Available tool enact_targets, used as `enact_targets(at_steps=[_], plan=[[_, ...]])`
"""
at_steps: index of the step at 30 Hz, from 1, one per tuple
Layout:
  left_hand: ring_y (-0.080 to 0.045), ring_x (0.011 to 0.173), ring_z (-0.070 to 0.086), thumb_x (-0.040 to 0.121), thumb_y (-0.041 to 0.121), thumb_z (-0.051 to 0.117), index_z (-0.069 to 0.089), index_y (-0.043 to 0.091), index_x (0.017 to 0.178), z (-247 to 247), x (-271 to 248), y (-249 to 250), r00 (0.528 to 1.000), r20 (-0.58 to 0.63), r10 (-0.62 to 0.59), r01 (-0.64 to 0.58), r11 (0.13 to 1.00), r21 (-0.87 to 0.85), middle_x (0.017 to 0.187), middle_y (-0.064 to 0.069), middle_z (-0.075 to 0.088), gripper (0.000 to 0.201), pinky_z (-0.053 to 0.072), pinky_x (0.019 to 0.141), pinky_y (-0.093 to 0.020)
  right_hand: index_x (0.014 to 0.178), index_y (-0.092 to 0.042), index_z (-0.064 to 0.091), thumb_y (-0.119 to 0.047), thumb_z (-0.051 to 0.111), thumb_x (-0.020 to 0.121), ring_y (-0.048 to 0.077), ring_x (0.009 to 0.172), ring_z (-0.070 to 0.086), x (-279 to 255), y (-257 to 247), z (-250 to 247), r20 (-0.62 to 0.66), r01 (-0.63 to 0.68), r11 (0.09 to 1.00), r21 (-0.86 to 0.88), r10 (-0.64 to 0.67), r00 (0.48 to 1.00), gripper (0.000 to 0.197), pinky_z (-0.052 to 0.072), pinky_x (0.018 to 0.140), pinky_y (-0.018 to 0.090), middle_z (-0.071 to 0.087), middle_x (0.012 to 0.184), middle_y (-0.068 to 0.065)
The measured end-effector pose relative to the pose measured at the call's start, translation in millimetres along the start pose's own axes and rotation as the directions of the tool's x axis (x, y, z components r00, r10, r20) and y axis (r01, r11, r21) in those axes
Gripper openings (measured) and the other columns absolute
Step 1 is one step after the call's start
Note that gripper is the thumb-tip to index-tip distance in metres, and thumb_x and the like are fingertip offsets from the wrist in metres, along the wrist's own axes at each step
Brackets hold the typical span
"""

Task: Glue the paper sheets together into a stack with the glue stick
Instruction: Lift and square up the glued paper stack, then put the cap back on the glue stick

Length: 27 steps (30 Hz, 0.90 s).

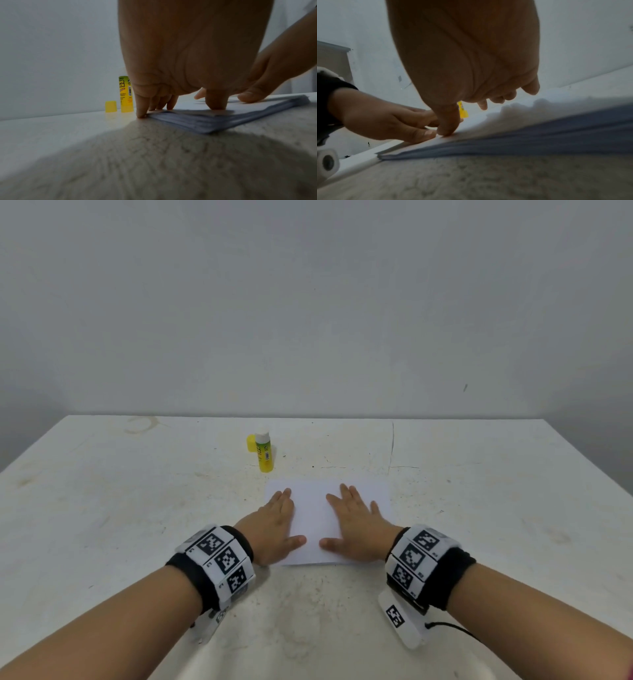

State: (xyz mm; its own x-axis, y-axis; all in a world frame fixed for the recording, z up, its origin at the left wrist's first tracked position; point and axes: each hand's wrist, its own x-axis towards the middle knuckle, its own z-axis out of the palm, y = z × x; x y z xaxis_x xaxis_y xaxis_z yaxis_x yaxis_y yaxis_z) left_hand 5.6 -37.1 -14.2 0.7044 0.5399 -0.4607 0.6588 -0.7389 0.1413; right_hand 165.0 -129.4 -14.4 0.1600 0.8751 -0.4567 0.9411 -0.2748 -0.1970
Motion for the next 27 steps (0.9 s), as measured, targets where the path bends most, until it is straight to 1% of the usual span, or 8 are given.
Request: enact_targets(at_steps=[10, 12, 14, 17, 19, 20, 24, 27], plan=[[-0.017, 0.148, -0.009, 0.098, 0.054, 0.034, -0.004, 0.006, 0.152, -8, 8, -8, 0.994, 0.108, 0.015, -0.012, 1.000, -0.024, 0.160, -0.005, -0.017, 0.082, 0.007, 0.120, -0.046, 0.147, -0.022, -0.026, -0.062, 0.030, 0.095, 0.016, 0.140, -0.033, 14, -1, 7, 0.157, -0.003, 0.999, -0.038, 0.008, 0.988, 0.086, -0.016, 0.115, 0.049, -0.039, 0.151, -0.001], [-0.020, 0.145, 0.019, 0.093, 0.061, 0.040, 0.017, 0.007, 0.151, -20, 9, -22, 0.996, 0.067, 0.051, -0.040, 0.986, -0.162, 0.160, -0.006, 0.015, 0.082, 0.020, 0.117, -0.038, 0.147, -0.023, -0.026, -0.062, 0.030, 0.095, 0.015, 0.140, -0.033, 14, 0, 7, 0.168, 0.002, 1.000, -0.028, 0.002, 0.986, 0.086, -0.017, 0.115, 0.049, -0.040, 0.150, -0.001], [-0.013, 0.111, 0.057, 0.082, 0.070, 0.048, 0.059, 0.019, 0.117, -30, 9, -38, 0.980, -0.199, 0.024, -0.095, 0.930, -0.355, 0.123, -0.001, 0.062, 0.063, 0.043, 0.099, -0.034, 0.147, -0.023, -0.026, -0.062, 0.030, 0.095, 0.015, 0.139, -0.034, 13, 0, 6, 0.175, 0.011, 1.000, -0.018, -0.007, 0.985, 0.086, -0.018, 0.114, 0.049, -0.040, 0.150, -0.001], [-0.001, 0.056, 0.051, 0.084, 0.034, 0.070, 0.053, 0.026, 0.067, -37, 11, -52, 0.697, -0.669, -0.256, -0.233, 0.802, -0.550, 0.063, 0.012, 0.057, 0.025, 0.041, 0.062, -0.026, 0.147, -0.023, -0.027, -0.062, 0.030, 0.095, 0.016, 0.139, -0.034, 12, 0, 5, 0.185, 0.019, 1.000, -0.015, -0.016, 0.983, 0.086, -0.018, 0.114, 0.049, -0.040, 0.150, -0.001], [-0.006, 0.057, 0.045, 0.080, 0.024, 0.076, 0.050, 0.020, 0.076, -45, 19, -58, 0.522, -0.744, -0.418, -0.296, 0.729, -0.617, 0.069, 0.008, 0.053, 0.026, 0.036, 0.058, -0.023, 0.146, -0.023, -0.027, -0.062, 0.029, 0.095, 0.016, 0.139, -0.035, 11, 0, 4, 0.190, 0.021, 1.000, -0.016, -0.018, 0.982, 0.086, -0.018, 0.114, 0.049, -0.041, 0.149, -0.001], [-0.012, 0.064, 0.046, 0.077, 0.023, 0.079, 0.050, 0.017, 0.089, -49, 25, -62, 0.495, -0.734, -0.465, -0.307, 0.697, -0.648, 0.080, 0.005, 0.054, 0.031, 0.036, 0.060, -0.023, 0.146, -0.023, -0.028, -0.062, 0.029, 0.095, 0.016, 0.139, -0.035, 11, 0, 4, 0.192, 0.022, 1.000, -0.016, -0.019, 0.981, 0.086, -0.018, 0.114, 0.049, -0.041, 0.149, -0.001], [-0.017, 0.109, 0.048, 0.066, 0.019, 0.087, 0.031, 0.010, 0.140, -57, 55, -71, 0.747, -0.490, -0.449, -0.161, 0.592, -0.789, 0.122, 0.003, 0.045, 0.093, 0.042, 0.092, -0.032, 0.146, -0.022, -0.028, -0.062, 0.029, 0.095, 0.016, 0.139, -0.035, 12, -1, 4, 0.191, 0.017, 1.000, -0.013, -0.014, 0.981, 0.087, -0.018, 0.114, 0.049, -0.041, 0.149, 0.000], [-0.024, 0.116, 0.054, 0.072, 0.017, 0.083, 0.051, 0.005, 0.129, -51, 73, -74, 0.806, -0.457, -0.377, -0.083, 0.692, -0.718, 0.122, -0.007, 0.060, 0.067, 0.042, 0.096, -0.032, 0.147, -0.023, -0.026, -0.062, 0.030, 0.095, 0.016, 0.139, -0.034, 12, -2, 3, 0.184, 0.006, 1.000, -0.005, -0.005, 0.983, 0.087, -0.019, 0.113, 0.049, -0.040, 0.150, -0.001]])
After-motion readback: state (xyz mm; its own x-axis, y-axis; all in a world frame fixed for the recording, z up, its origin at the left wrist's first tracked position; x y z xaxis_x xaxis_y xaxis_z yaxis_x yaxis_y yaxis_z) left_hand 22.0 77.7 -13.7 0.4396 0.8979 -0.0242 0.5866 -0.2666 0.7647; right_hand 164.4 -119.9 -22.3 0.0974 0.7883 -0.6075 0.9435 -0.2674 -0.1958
